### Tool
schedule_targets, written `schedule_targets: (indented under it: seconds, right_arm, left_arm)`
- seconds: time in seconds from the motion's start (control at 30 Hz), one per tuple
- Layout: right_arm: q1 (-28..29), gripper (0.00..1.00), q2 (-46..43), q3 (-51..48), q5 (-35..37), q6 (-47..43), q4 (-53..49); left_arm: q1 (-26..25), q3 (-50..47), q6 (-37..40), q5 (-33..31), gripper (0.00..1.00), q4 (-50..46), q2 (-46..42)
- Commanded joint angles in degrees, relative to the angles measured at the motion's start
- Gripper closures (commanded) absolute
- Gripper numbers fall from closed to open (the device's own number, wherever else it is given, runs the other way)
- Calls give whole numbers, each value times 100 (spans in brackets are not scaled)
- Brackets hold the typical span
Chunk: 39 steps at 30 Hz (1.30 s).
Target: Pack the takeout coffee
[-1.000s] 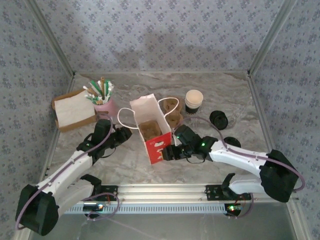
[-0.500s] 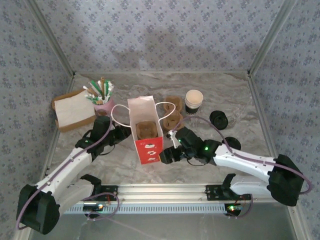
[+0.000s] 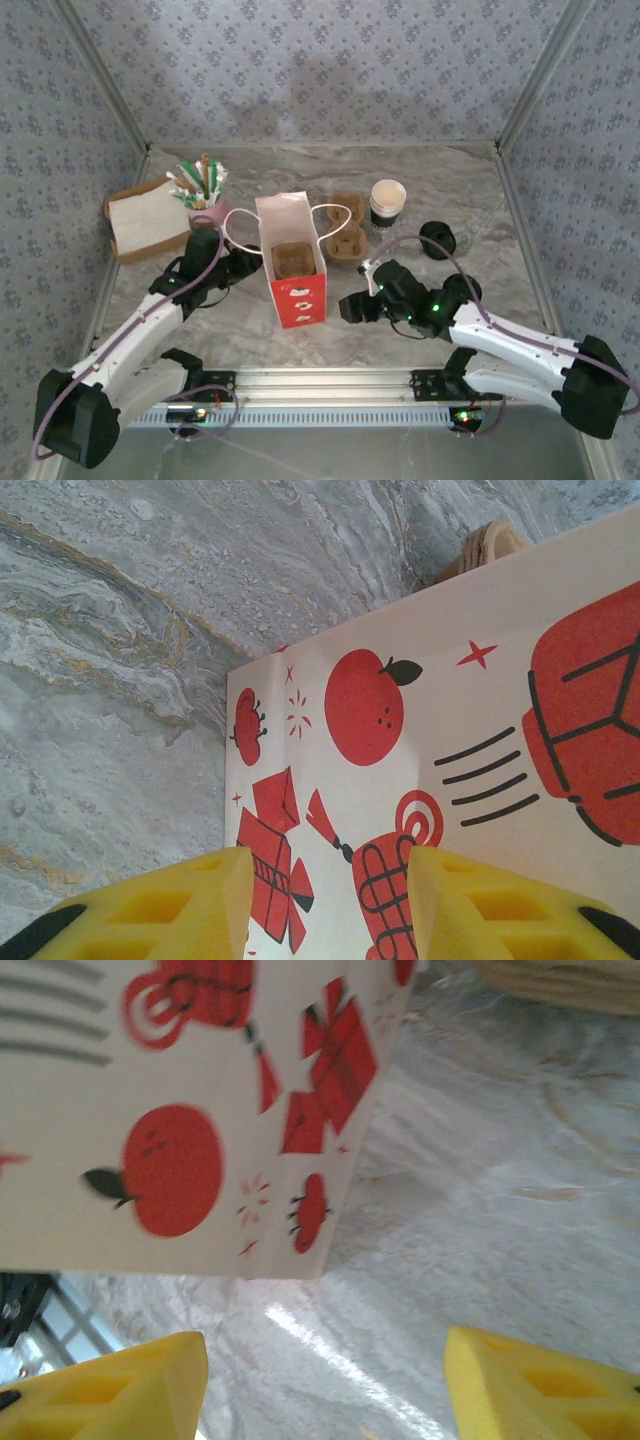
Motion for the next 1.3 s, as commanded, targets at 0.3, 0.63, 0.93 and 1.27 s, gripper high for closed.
schedule_targets:
  seconds: [0.3,0.63,0.93,1.27]
  right_arm:
    - [-783,34,989,672,-922,161,39]
    - [-486,33,1605,1229,-1099,-33,5]
    - [-433,32,1852,1477,-1425,-130,2]
    - [-728,21,1075,1584,-512,-488,-1166]
  left_arm:
    - [35,-184,117,-112,53,-375,-582]
    - [35,-500,15,-273,53,-683,-1116]
    - [35,-653,-60,-334,53,-817,-1524]
    - [37,-431,76,-366,53,-1047,-1594]
